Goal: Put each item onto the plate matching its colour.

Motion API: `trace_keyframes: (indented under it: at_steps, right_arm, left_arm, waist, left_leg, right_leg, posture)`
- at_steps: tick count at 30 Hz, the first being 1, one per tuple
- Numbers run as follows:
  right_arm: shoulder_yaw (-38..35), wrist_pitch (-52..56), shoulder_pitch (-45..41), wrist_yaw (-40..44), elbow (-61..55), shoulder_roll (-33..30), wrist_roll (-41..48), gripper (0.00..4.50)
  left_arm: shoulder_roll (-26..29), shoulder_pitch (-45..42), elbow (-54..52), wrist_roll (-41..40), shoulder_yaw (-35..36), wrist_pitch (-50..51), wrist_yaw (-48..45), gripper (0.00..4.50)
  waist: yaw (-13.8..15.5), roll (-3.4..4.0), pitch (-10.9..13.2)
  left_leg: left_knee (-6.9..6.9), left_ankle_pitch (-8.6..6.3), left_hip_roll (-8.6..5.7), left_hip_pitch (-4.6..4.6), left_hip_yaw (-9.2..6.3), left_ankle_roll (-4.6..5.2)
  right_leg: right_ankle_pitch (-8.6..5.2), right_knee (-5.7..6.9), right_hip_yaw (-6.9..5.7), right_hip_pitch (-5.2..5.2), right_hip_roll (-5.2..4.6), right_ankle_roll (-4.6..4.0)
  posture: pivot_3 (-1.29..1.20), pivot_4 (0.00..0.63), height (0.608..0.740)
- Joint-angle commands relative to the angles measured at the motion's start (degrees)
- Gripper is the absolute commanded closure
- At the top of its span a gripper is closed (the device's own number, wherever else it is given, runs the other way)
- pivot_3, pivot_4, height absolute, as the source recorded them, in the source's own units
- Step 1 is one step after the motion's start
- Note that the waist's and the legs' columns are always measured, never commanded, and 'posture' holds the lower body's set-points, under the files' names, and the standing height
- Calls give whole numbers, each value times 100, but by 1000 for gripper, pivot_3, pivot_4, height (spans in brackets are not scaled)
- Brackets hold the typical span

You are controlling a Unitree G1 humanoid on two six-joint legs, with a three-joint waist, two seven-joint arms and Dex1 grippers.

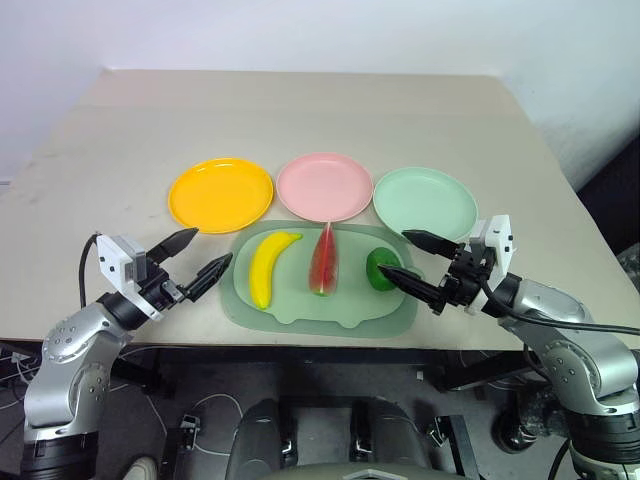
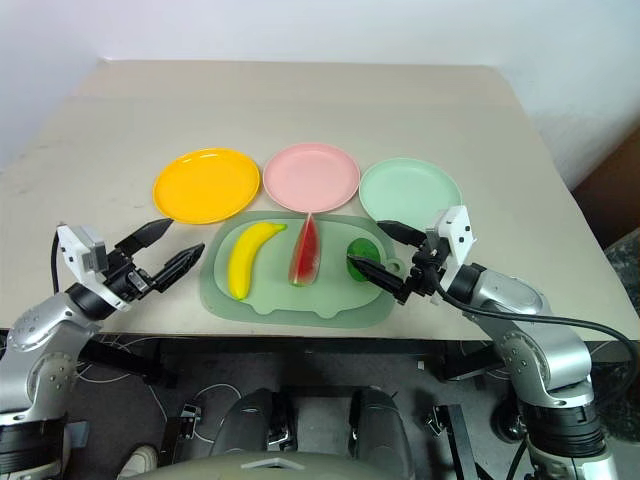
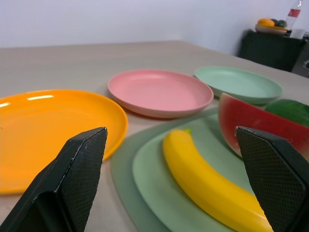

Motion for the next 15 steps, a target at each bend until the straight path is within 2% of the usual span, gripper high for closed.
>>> trace_keyframes:
  at_steps: [1,15]
  right_arm:
    - [-58,2,-159,-36,-115,14,106,0]
    - [18,809,-448,-804,-150,68,109,0]
  left_arm:
    - [6,84,-496,-178,27,116,92,44]
    - [148,-230,-384,-67,-232,182,-134,44]
  waist:
    - [0,0,0]
    - [14,0,0]
  left_leg:
    - [0,0,0,0,0,0]
    - [0,0,-1,-1,-1,0]
  right_leg:
    - [0,0,0,0,0,0]
    - [0,0,-1,0,-1,-1]
  posture:
    - [0,150,695]
    - [0,150,695]
